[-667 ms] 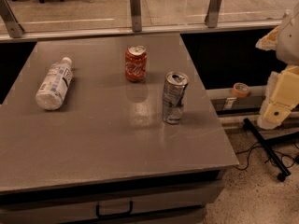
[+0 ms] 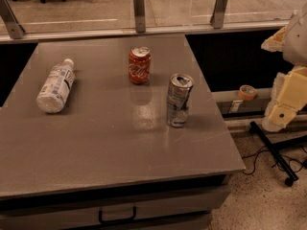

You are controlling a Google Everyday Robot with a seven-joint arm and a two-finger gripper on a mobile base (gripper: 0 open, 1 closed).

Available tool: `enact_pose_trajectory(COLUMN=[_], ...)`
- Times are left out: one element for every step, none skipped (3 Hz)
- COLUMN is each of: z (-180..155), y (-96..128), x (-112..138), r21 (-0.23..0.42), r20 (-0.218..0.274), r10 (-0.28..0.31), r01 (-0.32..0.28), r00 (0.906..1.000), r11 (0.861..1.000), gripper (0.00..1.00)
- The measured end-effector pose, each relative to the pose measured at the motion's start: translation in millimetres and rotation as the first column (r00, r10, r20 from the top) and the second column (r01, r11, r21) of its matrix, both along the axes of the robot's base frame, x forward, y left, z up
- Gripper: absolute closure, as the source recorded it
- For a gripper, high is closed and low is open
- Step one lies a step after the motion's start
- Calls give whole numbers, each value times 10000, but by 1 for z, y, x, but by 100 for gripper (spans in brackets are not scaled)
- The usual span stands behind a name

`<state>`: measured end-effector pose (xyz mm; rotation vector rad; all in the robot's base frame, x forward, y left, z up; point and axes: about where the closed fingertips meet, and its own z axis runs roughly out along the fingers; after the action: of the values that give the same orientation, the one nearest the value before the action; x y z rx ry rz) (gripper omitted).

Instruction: Knock redbull can over

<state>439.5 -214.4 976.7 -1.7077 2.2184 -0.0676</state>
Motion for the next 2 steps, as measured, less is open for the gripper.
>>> enact_pose_trajectory(z=[-24,-56], y=[-7,3], x=[15,30], r21=[1349,3308], r20=[59,417], r10=[315,900], r01=[-320,-988], r00=[9995,9951], r11=[9903,9385], gripper=[0,0])
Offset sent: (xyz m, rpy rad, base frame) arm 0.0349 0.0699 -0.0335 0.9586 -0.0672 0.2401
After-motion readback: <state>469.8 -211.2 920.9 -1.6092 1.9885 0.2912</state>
